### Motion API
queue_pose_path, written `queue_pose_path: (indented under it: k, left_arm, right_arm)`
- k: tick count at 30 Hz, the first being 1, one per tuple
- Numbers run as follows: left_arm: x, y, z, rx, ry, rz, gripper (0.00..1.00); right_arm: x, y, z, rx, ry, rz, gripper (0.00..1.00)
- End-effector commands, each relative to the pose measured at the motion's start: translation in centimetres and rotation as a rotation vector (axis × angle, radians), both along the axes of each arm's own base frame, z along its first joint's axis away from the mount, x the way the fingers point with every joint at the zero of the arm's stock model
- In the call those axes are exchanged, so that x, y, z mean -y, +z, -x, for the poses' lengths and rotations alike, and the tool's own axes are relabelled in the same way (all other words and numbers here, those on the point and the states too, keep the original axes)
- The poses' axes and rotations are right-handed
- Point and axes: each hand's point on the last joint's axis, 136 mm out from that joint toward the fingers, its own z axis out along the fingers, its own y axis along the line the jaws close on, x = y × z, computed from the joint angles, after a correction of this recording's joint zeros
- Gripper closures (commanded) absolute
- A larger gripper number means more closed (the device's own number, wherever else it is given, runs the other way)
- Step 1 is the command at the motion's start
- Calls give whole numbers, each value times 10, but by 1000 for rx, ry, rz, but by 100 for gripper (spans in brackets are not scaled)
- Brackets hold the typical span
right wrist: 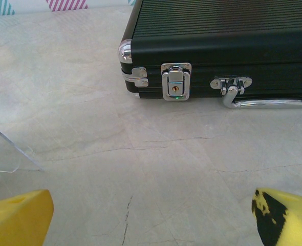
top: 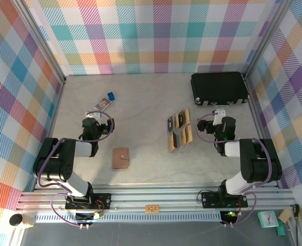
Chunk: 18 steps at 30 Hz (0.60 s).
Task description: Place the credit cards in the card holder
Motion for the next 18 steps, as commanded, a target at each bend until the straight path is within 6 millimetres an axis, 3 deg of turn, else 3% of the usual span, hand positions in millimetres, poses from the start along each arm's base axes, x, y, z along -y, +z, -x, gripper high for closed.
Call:
queue_pose_path:
  k: [1,18]
  left_arm:
    - [-1,3,-1,20,1,14,0]
    - [-2,2,-1,18,1,15,0]
  right_arm:
    - [1,10,-5,27,-5,-11,1]
    - [5,11,-6,27,-28,-10,1]
